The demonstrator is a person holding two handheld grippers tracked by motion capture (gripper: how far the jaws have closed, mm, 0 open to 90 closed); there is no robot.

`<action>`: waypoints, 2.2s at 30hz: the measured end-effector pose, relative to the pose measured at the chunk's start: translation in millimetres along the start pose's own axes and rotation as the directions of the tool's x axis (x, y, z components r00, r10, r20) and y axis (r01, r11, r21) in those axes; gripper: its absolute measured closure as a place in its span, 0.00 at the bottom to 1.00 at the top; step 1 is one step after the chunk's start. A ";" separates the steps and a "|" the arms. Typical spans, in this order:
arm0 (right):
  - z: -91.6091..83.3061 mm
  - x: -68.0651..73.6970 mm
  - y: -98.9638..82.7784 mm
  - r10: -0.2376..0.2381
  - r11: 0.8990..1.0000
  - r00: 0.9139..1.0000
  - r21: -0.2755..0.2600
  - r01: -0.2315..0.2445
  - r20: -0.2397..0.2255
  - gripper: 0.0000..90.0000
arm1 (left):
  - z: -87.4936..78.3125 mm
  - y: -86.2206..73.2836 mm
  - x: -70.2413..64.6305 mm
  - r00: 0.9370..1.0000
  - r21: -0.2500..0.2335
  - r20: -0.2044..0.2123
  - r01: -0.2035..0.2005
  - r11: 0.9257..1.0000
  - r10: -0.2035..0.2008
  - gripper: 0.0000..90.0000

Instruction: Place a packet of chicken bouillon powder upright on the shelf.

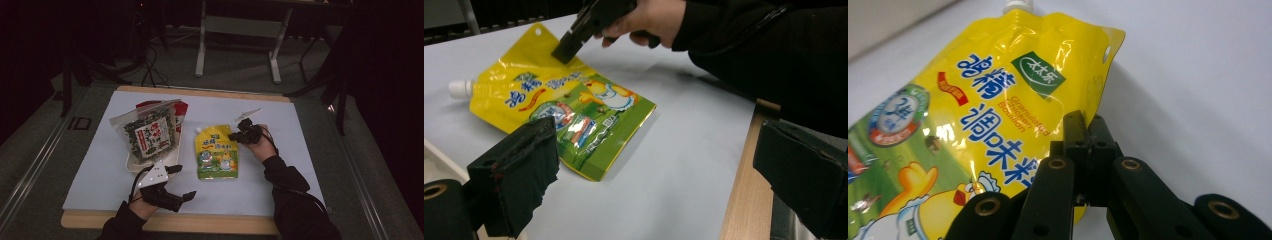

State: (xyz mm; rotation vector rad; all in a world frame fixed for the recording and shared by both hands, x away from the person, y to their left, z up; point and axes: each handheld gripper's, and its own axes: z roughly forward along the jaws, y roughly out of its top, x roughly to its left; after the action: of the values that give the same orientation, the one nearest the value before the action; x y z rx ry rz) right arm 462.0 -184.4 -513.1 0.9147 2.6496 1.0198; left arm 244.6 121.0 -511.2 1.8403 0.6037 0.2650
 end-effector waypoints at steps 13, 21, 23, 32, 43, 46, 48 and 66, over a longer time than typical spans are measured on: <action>-49.8 24.0 7.2 -0.069 0.989 0.998 -0.133 0.068 -0.003 1.00 | 2.1 2.8 1.8 1.000 -0.009 0.003 -0.005 1.000 0.005 0.07; -83.9 48.7 6.2 -0.144 0.967 0.990 -0.214 0.139 -0.009 1.00 | 2.6 15.8 0.9 1.000 0.043 -0.018 0.013 0.999 -0.012 0.07; -90.0 54.3 4.7 -0.157 0.963 0.988 -0.223 0.150 -0.012 1.00 | 1.1 18.6 0.6 0.999 0.033 -0.042 0.004 0.999 -0.002 0.12; -112.7 80.2 -2.3 -0.228 0.936 0.973 -0.285 0.206 -0.043 1.00 | 0.5 28.9 11.5 0.996 0.033 -0.084 0.020 0.999 -0.017 0.18; -128.9 107.5 -13.9 -0.309 0.908 0.949 -0.318 0.274 -0.065 1.00 | 6.0 49.0 25.6 0.992 0.054 -0.128 0.004 0.999 0.003 0.21; -132.1 111.2 -18.5 -0.329 0.901 0.942 -0.322 0.292 -0.065 1.00 | 8.2 54.0 32.0 0.991 0.065 -0.136 -0.004 0.998 0.013 0.23; -134.6 112.6 -22.5 -0.332 0.901 0.939 -0.325 0.288 -0.090 1.00 | 10.0 57.3 38.4 0.990 0.073 -0.141 0.000 0.997 0.010 0.23; -141.2 116.7 -35.4 -0.360 0.895 0.926 -0.322 0.309 -0.111 1.00 | 37.3 78.5 69.8 0.998 0.134 0.043 -0.053 0.990 0.047 0.59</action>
State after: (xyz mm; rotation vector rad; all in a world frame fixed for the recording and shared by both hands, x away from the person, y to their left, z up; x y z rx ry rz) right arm 302.1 -213.8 -421.6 0.3035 2.5506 1.4028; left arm 342.2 108.1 -459.0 1.9885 0.5602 0.2248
